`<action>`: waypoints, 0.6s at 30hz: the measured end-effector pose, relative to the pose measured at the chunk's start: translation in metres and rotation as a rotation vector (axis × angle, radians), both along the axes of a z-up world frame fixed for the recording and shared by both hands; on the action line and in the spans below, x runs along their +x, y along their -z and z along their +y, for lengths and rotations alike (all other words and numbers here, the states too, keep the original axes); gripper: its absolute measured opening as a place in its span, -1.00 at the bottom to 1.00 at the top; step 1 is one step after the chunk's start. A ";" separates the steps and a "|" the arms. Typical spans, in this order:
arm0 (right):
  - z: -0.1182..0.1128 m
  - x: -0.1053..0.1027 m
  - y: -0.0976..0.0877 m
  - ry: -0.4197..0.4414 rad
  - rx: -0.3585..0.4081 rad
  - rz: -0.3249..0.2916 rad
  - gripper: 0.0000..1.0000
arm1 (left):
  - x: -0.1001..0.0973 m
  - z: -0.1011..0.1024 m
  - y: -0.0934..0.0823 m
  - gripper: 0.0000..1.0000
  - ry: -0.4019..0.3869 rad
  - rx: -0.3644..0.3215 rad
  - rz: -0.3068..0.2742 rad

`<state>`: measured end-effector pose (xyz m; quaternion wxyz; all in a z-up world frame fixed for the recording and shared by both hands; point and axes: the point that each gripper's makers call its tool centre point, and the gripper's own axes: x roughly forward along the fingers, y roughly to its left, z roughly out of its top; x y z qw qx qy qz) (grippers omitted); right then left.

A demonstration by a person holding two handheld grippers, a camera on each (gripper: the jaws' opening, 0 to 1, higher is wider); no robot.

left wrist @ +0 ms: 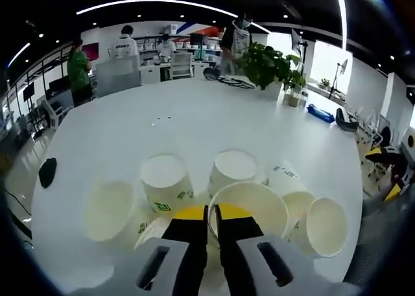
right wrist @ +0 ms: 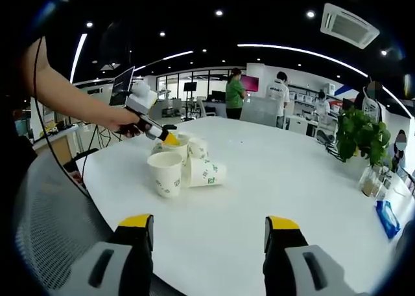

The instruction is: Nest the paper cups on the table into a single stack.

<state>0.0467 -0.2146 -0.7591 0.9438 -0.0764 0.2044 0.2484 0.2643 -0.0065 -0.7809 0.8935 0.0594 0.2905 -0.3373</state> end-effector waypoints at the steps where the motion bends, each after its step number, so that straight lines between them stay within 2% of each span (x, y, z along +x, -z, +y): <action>1: 0.000 0.000 0.000 0.000 0.000 0.000 0.37 | -0.001 0.000 -0.001 -0.94 0.003 -0.002 -0.001; 12: 0.000 0.000 0.000 0.000 0.000 0.000 0.37 | -0.011 -0.002 -0.009 -1.00 0.020 -0.020 -0.007; 18: 0.002 0.000 -0.002 -0.006 0.010 -0.005 0.42 | -0.012 0.002 -0.021 -1.00 0.017 -0.018 -0.023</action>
